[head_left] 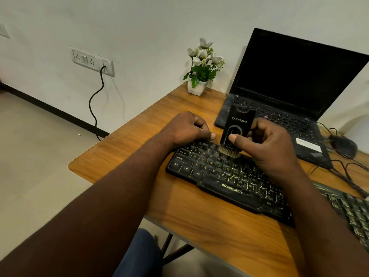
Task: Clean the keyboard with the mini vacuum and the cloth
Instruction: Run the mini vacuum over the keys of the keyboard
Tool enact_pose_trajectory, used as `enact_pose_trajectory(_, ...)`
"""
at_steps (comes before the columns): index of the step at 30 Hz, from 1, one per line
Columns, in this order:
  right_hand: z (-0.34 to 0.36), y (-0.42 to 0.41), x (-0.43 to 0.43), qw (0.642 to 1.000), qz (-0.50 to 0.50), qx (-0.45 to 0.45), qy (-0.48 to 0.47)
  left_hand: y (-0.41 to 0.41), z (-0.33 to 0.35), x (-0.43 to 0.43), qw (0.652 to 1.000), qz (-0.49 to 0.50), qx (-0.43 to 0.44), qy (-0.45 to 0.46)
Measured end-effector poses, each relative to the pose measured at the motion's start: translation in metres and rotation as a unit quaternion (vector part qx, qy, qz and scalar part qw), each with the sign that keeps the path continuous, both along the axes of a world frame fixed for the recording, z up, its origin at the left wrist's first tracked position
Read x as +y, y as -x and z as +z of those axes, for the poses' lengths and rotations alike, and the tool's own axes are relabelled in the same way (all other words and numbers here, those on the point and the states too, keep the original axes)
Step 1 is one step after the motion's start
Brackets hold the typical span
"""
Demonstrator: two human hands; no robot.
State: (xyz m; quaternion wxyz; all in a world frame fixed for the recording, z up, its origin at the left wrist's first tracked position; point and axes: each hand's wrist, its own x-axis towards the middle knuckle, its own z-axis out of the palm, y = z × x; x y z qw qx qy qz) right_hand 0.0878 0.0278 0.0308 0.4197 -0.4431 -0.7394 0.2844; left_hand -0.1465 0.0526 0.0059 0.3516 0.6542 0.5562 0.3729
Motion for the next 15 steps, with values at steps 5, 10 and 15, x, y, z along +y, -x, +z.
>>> enact_pose_trajectory(5,-0.001,0.003,-0.002,0.999,0.003,-0.031,-0.018,0.008,-0.003,0.002,0.999,0.030,0.035,-0.006)
enact_pose_trajectory(10,-0.003,0.008,-0.005,0.998,0.013,-0.059,-0.028,0.008,-0.006,0.005,0.997,0.042,0.056,-0.019)
enact_pose_trajectory(15,0.001,0.014,-0.013,0.993,0.095,-0.072,-0.002,0.008,-0.006,0.007,0.996,0.045,0.074,-0.031)
